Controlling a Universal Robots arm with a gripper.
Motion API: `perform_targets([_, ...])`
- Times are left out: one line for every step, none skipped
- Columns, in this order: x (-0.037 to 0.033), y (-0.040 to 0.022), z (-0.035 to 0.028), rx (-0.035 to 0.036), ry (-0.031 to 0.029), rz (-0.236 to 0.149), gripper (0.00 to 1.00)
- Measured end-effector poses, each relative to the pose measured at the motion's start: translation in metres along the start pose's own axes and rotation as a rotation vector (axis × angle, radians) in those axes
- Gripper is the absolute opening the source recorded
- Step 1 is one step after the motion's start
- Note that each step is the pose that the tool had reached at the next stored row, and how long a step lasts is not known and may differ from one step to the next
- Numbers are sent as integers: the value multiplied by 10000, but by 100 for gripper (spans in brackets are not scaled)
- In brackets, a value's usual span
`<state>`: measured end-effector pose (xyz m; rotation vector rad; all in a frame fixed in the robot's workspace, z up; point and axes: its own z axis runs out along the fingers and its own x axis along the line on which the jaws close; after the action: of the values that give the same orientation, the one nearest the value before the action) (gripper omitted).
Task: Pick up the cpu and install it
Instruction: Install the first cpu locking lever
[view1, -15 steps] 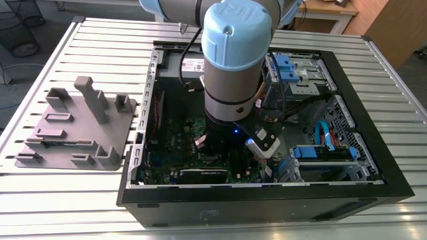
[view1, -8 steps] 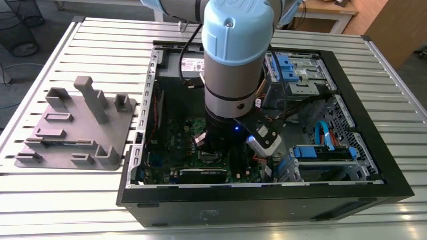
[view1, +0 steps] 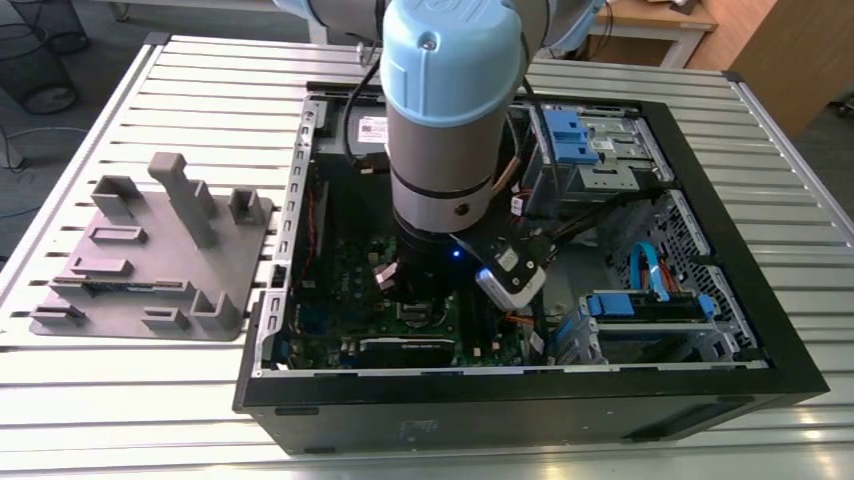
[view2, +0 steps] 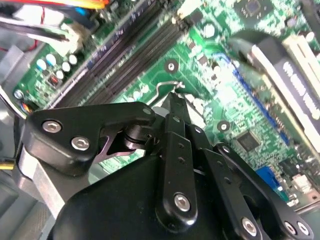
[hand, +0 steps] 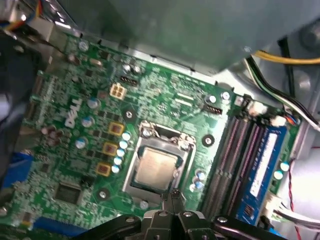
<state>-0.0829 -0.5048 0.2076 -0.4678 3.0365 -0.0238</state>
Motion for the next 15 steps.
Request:
perform_targets([12, 20, 0, 0, 0, 6, 11])
perform_targets([24, 41, 1, 1, 0, 13, 11])
perform_targets([37, 62, 1, 0, 0, 21, 11])
perform_targets([53, 82, 0, 1, 1, 26, 11])
perform_targets([71, 104, 0, 1, 1, 33, 11])
perform_targets([86, 123, -1, 2, 1, 36, 11])
perform_targets([103, 139, -2, 2, 0, 42, 11])
perform_targets([118, 146, -4, 4, -1, 48, 11])
perform_targets([125, 149, -5, 6, -6, 55, 11])
perform_targets([125, 149, -13, 8, -9, 56, 11])
perform_targets([123, 149, -33, 7, -12, 56, 11])
perform_targets([121, 147, -68, 8, -12, 56, 11])
perform_targets([119, 147, -101, 8, -14, 56, 11])
perform_targets([117, 146, -136, 8, -16, 57, 11])
perform_targets([115, 145, -163, 9, -19, 57, 11])
